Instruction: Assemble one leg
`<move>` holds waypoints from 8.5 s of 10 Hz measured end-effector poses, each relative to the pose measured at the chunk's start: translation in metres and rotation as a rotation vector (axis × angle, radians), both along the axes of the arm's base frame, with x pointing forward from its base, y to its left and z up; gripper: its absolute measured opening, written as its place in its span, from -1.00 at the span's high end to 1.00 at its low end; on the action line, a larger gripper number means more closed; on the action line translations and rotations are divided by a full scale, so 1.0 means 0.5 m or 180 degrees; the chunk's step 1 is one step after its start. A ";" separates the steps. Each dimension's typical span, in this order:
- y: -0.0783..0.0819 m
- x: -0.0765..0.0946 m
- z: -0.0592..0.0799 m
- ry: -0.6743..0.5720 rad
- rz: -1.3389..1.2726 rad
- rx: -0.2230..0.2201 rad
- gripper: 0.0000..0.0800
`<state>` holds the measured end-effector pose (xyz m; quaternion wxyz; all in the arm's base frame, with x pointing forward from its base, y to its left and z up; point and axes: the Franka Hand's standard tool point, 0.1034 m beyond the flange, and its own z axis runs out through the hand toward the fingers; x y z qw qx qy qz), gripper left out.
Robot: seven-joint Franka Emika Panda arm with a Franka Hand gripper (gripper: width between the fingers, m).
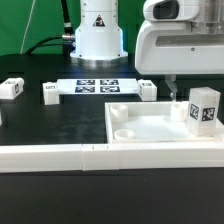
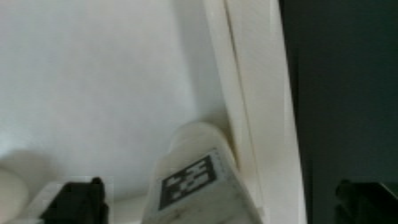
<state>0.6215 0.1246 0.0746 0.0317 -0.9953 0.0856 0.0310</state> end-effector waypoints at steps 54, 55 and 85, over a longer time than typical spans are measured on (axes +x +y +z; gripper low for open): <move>-0.007 0.026 0.007 -0.0053 0.0456 -0.0001 0.26; -0.006 0.026 0.007 -0.0023 -0.0100 -0.0031 0.26; -0.010 0.032 0.008 -0.0133 0.0760 -0.0006 -0.62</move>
Offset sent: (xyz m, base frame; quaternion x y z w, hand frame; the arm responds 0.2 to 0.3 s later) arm 0.0037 0.0019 0.0004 0.0541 0.0146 -0.1371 0.9890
